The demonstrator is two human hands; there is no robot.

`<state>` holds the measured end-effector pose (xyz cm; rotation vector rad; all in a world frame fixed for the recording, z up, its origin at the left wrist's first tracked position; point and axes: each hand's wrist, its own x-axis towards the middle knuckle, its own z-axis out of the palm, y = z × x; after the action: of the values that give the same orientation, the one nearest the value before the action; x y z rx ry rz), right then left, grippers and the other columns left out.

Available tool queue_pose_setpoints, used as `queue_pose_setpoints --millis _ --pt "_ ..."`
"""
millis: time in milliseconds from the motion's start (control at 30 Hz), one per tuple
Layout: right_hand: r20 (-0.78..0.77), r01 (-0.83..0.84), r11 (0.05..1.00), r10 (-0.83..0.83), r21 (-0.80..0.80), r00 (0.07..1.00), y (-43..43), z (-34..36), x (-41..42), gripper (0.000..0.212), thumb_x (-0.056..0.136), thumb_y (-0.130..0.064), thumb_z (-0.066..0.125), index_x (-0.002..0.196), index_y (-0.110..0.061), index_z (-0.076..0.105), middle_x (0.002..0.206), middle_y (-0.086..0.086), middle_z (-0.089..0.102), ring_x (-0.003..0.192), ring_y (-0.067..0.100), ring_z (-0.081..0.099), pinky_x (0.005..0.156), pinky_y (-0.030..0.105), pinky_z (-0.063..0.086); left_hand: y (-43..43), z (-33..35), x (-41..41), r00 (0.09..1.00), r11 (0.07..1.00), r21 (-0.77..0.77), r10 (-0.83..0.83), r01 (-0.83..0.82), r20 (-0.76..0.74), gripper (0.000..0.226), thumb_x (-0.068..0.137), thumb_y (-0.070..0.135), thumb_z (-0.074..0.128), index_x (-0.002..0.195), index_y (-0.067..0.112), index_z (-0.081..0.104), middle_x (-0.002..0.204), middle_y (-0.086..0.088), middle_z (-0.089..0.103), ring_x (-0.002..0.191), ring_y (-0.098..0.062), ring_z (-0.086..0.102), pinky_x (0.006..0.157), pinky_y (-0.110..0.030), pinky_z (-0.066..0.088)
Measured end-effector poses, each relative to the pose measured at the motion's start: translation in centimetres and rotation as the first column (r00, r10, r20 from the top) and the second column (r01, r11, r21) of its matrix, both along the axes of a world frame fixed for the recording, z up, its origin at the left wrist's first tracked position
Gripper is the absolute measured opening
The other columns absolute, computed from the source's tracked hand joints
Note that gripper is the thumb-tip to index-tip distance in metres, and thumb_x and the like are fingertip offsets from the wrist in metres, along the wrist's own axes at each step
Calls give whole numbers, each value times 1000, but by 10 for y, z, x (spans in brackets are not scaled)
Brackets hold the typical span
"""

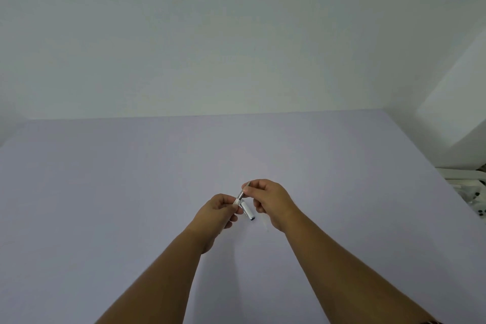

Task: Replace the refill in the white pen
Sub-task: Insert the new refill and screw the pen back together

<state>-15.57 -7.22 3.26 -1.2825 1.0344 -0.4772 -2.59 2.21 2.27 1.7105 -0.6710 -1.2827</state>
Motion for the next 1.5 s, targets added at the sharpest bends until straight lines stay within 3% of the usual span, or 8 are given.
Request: queue_pose_setpoints --millis 433,600,733,900,1033,1167,1333,1500 --pt "-234 22 997 -38 -69 971 1 12 6 36 76 -46 71 65 -16 54 68 -4 57 52 9 43 56 24 38 -1 9 -7 999 999 -30 -27 28 45 8 91 15 55 96 17 62 87 1 72 76 -13 60 69 -24 47" --pt "-63 -5 1000 6 23 998 1 15 5 17 85 -34 65 83 -17 67 82 -3 67 59 11 46 56 24 38 -2 14 -3 998 999 -37 -14 16 54 8 89 12 56 92 18 61 85 2 72 74 -13 59 68 -23 46" --pt "-263 34 998 -49 -60 964 2 14 9 40 78 -48 67 73 -11 55 71 1 56 54 13 43 57 27 38 -4 17 -5 997 998 -34 -41 43 61 9 88 11 57 93 18 60 86 0 71 74 -13 59 67 -23 45" --pt "-37 19 999 -18 27 999 0 17 5 12 85 -30 65 82 -19 68 86 -2 65 64 13 47 57 24 39 -5 20 -3 998 999 -37 -12 14 69 9 88 11 57 91 18 60 86 0 70 74 -13 58 66 -22 45" --pt "-192 41 999 -43 -15 980 0 16 6 32 79 -42 69 69 -14 57 71 -1 57 58 14 45 58 26 40 -5 20 -4 996 999 -23 -40 42 84 9 87 10 57 91 18 60 85 0 70 72 -12 58 65 -22 44" --pt "-2 -14 998 14 63 1000 -1 17 2 5 85 -23 65 82 -19 68 82 -1 61 62 12 45 58 23 41 -4 21 -4 994 999 -17 -26 28 107 10 87 10 57 90 19 60 85 0 70 73 -12 59 65 -22 44" --pt "-191 -4 999 12 41 982 -3 17 2 32 78 -45 69 72 -15 59 74 -1 57 58 15 43 55 26 37 -5 22 -7 989 998 -11 -61 63 132 9 87 10 56 93 16 61 85 1 70 72 -11 59 65 -22 45" --pt "-57 -48 997 51 62 997 -3 18 0 11 83 -31 68 80 -21 68 89 -1 66 63 13 46 59 25 39 -7 25 -6 986 999 -6 -49 50 157 9 88 10 55 92 17 60 87 0 70 72 -11 58 65 -22 45"
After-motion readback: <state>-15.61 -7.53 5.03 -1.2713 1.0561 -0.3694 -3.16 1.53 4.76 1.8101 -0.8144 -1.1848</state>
